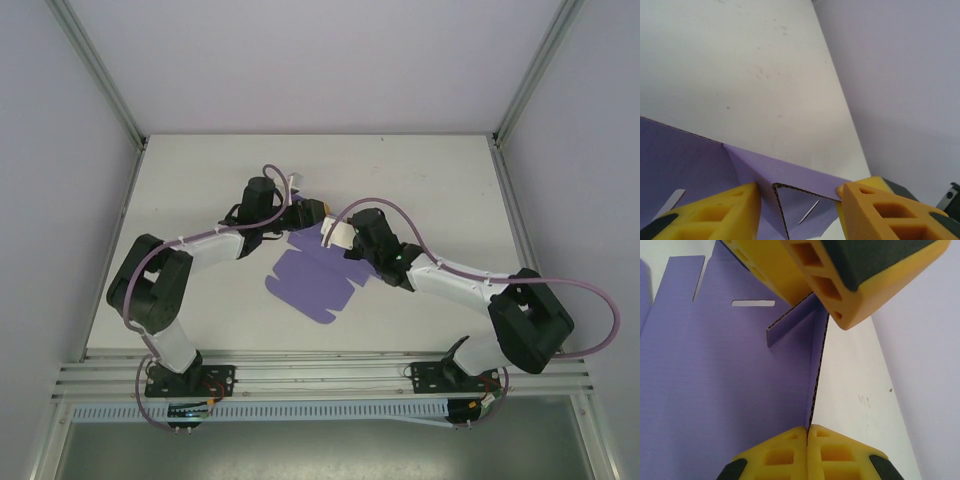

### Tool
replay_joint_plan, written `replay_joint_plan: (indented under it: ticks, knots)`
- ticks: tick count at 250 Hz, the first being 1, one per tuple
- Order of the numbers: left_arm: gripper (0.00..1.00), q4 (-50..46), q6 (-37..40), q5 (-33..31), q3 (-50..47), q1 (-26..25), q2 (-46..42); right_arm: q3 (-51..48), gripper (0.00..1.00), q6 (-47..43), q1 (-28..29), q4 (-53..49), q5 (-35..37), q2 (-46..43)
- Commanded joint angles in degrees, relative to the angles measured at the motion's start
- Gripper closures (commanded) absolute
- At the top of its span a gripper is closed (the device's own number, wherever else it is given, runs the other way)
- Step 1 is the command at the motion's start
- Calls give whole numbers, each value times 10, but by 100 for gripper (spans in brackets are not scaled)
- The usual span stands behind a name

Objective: Assemble paper box

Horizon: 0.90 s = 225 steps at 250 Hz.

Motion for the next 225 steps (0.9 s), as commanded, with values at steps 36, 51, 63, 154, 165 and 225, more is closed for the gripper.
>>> replay_joint_plan:
  ticks: [36,51,63,154,165,225]
  knots:
    - [54,-11,16,12,-7,-15,-47,-25,100,-7,28,56,-71,-23]
    - [52,-39,35,-3,-16,-15,-68,-26,100,-11,29,50,-64,-32]
    - [50,-92,59,-34,-20,-16,-91,-26,100,-15,28,45,-53,-35]
    - [2,-303,252,-175,-117,80,-288,-26,100,-42,3,-16,-60,-78]
    - [2,-272,287,-128,-140,102,-302,-26,100,-41,-2,-18,-70,-84]
    - [4,-249,490,-100,-120,123,-234,9,100,-32,-21,-94,-134,-90]
